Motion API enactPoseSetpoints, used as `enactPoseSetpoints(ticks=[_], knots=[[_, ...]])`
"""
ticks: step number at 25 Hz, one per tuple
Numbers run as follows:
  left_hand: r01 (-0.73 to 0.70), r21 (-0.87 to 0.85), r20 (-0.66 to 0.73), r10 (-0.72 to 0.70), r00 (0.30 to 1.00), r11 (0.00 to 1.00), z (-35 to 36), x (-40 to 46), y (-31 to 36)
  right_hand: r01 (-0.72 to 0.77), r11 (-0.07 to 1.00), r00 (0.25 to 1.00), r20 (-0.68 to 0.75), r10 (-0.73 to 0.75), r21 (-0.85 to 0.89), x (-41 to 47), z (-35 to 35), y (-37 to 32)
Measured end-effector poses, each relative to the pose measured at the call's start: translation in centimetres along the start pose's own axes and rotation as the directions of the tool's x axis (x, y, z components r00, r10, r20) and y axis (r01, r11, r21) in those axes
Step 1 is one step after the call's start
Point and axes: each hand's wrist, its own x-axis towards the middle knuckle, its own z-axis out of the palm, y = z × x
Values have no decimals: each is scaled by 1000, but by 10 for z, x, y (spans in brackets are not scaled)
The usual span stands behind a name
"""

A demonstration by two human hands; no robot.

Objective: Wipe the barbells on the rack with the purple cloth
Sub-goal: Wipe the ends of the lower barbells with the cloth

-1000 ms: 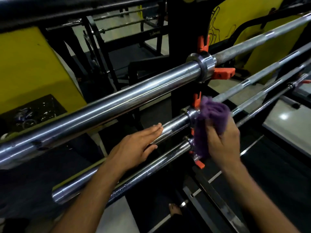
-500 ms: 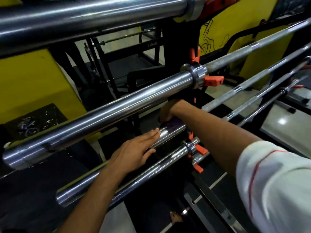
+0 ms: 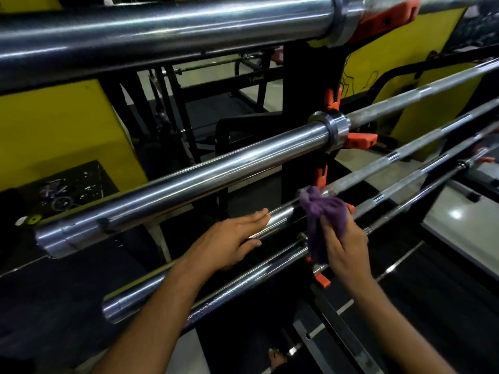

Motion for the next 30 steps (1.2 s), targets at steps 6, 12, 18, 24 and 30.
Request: enactPoseSetpoints(ticks=[6, 12, 18, 24, 30], knots=[[42, -80, 84, -36, 996, 996, -13, 2, 7, -322, 892, 918, -128, 376, 319, -63, -12, 5], [-21, 73, -27, 23, 999, 997, -25, -42, 1, 132, 973, 987, -115, -111, 187, -30, -6, -35], [-3, 147, -103, 18, 994, 989, -21, -100, -12, 323, 734, 946, 221, -237, -598, 45, 54, -27], [14, 135, -151, 6, 988, 991, -17, -101, -15, 305, 651, 900, 434, 42, -695, 58, 85, -82], [20, 141, -161, 3, 987, 990, -17, -99, -15, 533, 756, 846, 262, -465, -380, -10, 55, 16]])
